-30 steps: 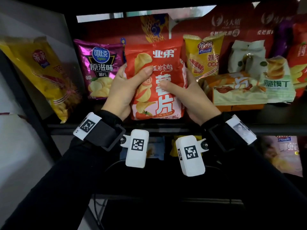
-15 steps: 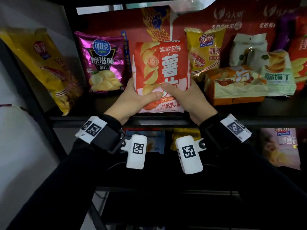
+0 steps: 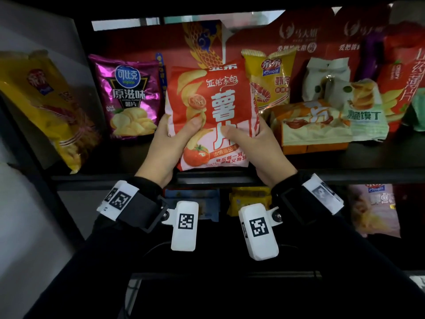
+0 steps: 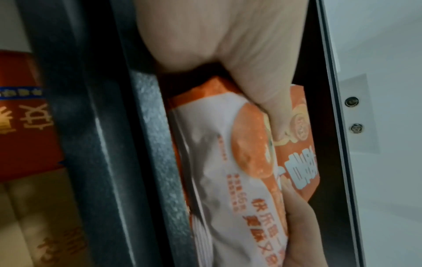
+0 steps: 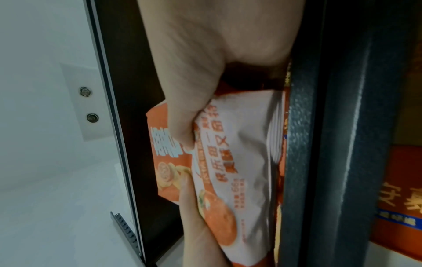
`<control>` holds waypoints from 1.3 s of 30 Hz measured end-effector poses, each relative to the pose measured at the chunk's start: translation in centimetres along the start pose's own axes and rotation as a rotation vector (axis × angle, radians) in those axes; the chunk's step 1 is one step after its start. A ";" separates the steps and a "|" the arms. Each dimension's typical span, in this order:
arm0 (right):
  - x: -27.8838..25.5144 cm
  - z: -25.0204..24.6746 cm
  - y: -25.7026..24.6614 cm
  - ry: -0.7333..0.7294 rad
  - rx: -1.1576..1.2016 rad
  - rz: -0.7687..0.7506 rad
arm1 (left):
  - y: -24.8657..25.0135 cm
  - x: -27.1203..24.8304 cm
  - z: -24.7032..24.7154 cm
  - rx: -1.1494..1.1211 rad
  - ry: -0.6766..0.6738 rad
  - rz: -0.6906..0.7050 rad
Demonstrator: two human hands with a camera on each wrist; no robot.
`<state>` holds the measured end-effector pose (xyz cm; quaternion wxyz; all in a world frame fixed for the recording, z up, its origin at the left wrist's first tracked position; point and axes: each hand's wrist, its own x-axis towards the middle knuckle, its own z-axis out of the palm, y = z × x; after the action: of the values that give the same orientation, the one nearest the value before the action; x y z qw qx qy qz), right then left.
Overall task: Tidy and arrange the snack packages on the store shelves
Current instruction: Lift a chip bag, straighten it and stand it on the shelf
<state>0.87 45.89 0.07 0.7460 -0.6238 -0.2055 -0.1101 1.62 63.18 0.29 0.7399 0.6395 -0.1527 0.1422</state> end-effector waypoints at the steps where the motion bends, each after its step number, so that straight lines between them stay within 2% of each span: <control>1: 0.0 -0.2 -0.1 -0.019 0.012 0.012 | 0.0 0.0 0.2 -0.024 0.026 0.011; 4: -0.1 -0.5 -0.4 -0.002 0.036 -0.001 | -0.3 0.1 0.8 -0.017 -0.021 0.023; 8: 0.0 -1.1 -0.5 0.110 0.030 -0.084 | -0.6 0.2 0.7 0.212 -0.125 -0.033; 12: 0.1 -1.8 -0.2 0.008 -0.022 0.011 | 0.6 0.7 -0.1 0.404 -0.138 -0.116; 16: -0.3 -3.0 0.1 -0.063 -0.318 0.036 | 4.3 4.6 -1.6 0.498 0.009 -0.061; 21: -1.2 -3.8 -0.3 -0.200 -0.643 0.082 | 6.7 11.0 -1.6 0.477 -0.088 -0.092; 24: -1.9 -3.9 -0.1 -0.177 -0.830 0.009 | 4.8 13.2 -0.8 0.478 -0.074 -0.071; 27: -2.3 -3.8 0.4 -0.126 -1.020 -0.069 | 1.7 15.3 -0.9 0.451 0.017 -0.059; 30: -2.5 -3.5 1.0 -0.101 -1.180 -0.137 | -0.8 16.8 -1.4 0.453 0.060 -0.098; 34: -2.4 -3.3 1.4 -0.092 -1.266 -0.172 | -2.1 16.8 -1.0 0.556 0.082 -0.160; 39: -2.7 -3.3 1.6 -0.086 -1.325 -0.210 | -2.8 18.4 -1.2 0.771 0.024 -0.169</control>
<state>-0.34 42.76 -3.00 0.1822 -0.9303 -0.1834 -0.2600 19.57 64.20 5.08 0.4562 0.8791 -0.0262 0.1353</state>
